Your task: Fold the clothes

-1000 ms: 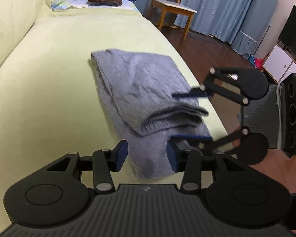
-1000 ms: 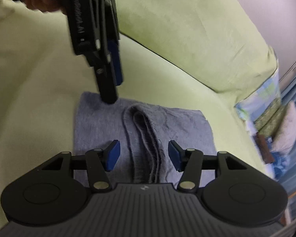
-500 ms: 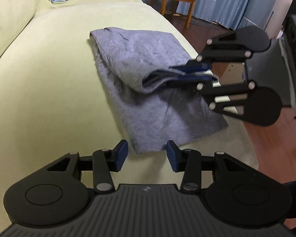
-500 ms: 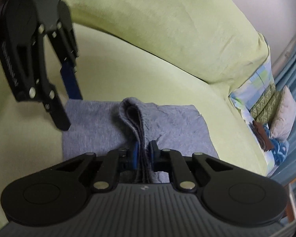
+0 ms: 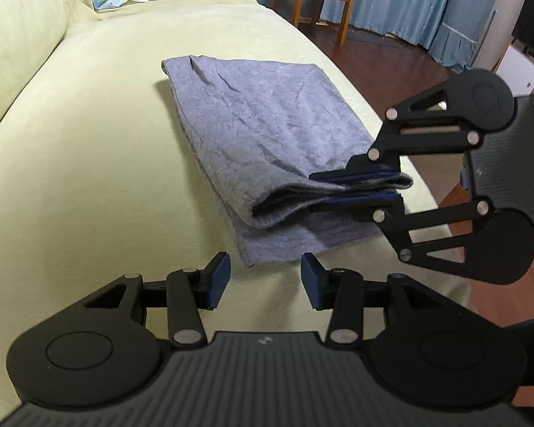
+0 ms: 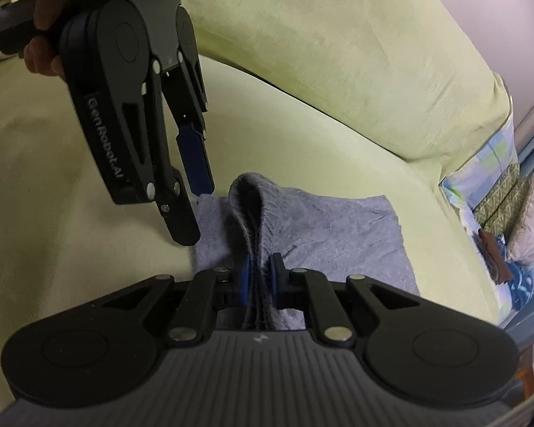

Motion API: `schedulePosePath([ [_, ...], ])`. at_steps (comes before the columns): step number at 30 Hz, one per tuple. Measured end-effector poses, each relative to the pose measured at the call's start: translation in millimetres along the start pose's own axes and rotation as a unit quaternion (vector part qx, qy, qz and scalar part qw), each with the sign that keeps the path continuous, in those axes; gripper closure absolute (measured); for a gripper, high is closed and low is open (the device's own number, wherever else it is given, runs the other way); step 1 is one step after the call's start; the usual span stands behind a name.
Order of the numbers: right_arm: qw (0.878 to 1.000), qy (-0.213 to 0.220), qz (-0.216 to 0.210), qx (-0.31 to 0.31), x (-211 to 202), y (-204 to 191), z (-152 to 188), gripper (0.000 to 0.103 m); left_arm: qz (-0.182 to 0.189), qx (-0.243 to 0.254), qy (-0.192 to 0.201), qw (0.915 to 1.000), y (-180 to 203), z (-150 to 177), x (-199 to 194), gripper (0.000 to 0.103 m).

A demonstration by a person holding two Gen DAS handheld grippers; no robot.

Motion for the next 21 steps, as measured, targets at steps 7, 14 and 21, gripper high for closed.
schedulePosePath([
  [7, 1.0, -0.003, -0.006, -0.009, 0, -1, -1, 0.094, -0.003, -0.002, 0.002, 1.0, -3, -4, 1, 0.054],
  [14, 1.0, -0.011, -0.01, -0.006, -4, -13, 0, 0.094, -0.005, 0.0, -0.003, 1.0, -5, -5, 7, 0.053],
  [21, 0.999, -0.005, -0.037, 0.001, -17, -21, -3, 0.069, -0.016, -0.001, -0.012, 0.9998, -10, -6, -8, 0.053],
])
Point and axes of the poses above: each gripper's, at about its wrist camera, not at the fingertips, and x roughly the way its jaws point, y to its right, z to its underside, the point moved 8 cm from there along x, roughly the way its jaws point, and after that the axes turned 7 degrees about y, right-handed, at the moved point
